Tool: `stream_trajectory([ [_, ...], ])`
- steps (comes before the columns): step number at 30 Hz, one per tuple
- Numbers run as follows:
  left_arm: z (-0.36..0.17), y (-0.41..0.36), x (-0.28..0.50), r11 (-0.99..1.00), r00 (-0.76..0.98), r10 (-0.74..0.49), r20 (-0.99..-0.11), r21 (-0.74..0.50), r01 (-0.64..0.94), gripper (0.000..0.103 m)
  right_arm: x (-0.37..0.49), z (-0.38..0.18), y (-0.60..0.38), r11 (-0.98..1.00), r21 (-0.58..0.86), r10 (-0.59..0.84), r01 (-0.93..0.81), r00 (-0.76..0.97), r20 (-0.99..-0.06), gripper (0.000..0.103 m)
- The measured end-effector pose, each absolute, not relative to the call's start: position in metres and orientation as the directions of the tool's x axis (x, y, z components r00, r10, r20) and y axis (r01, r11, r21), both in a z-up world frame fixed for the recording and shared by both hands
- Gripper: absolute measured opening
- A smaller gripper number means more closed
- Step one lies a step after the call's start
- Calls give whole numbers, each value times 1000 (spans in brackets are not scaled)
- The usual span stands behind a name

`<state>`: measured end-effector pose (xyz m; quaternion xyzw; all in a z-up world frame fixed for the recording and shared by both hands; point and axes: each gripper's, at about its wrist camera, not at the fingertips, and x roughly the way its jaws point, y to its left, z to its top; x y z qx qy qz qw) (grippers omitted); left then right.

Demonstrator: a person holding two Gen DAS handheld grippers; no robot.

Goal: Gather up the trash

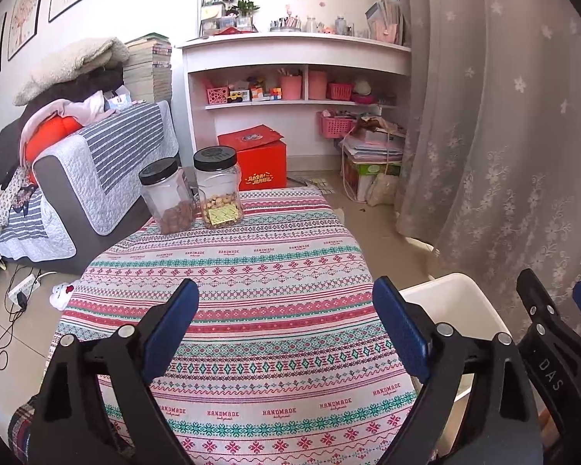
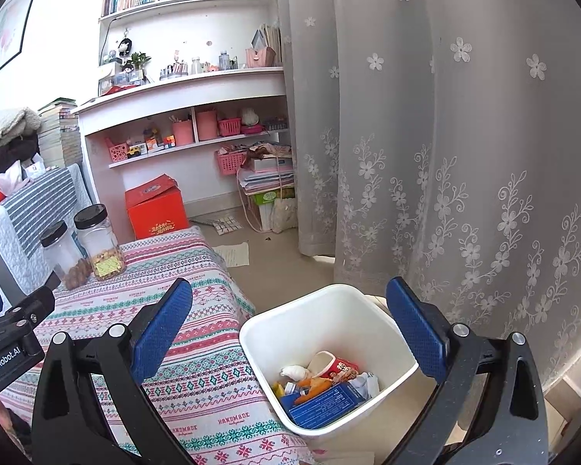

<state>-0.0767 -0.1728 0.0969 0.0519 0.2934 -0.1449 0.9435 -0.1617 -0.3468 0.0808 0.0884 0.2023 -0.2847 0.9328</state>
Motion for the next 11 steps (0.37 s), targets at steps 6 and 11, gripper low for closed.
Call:
stream_trajectory([
  [6,99,-176,-78,947,783,-256,-567,14,320,88,-161,80,-347,822,49,-495,567,754,-431,96],
  [11,100,-176,-79,948,785,-256,-564,11,317,96,-160,79,-347,822,50,-494,568,753,-435,96],
])
